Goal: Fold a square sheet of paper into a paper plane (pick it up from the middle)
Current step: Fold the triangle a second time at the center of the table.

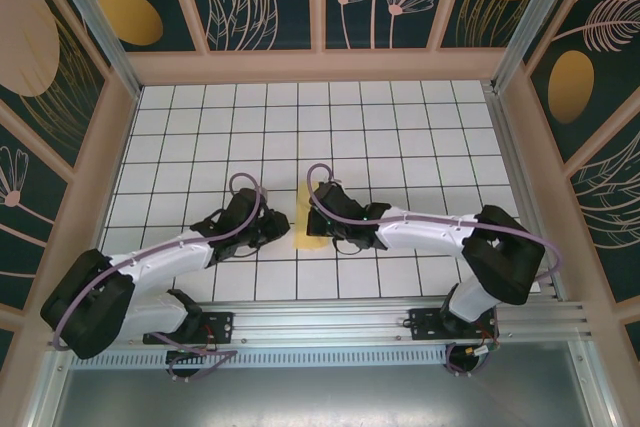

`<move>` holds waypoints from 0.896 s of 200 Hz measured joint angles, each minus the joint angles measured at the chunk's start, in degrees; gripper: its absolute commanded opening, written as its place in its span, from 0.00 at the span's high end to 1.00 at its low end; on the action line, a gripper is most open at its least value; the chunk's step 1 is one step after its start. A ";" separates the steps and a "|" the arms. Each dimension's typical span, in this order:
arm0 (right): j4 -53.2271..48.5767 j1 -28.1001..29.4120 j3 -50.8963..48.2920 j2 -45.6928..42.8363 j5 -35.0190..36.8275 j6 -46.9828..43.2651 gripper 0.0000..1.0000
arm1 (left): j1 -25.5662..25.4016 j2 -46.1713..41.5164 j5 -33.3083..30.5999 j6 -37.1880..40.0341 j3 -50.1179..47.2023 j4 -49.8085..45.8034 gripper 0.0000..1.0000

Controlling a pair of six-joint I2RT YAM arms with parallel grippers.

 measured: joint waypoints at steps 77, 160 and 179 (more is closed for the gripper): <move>3.63 0.00 -1.99 1.81 -0.63 0.00 0.95 | 0.00 6.27 9.07 -3.76 -1.86 9.07 0.84; 6.75 -0.37 -4.26 2.75 -2.49 0.11 0.95 | -0.07 14.36 10.21 -2.54 -0.15 9.81 0.88; 7.78 -1.27 -4.87 2.75 -3.67 -0.11 0.94 | -0.07 14.67 9.81 -1.68 0.24 9.40 0.88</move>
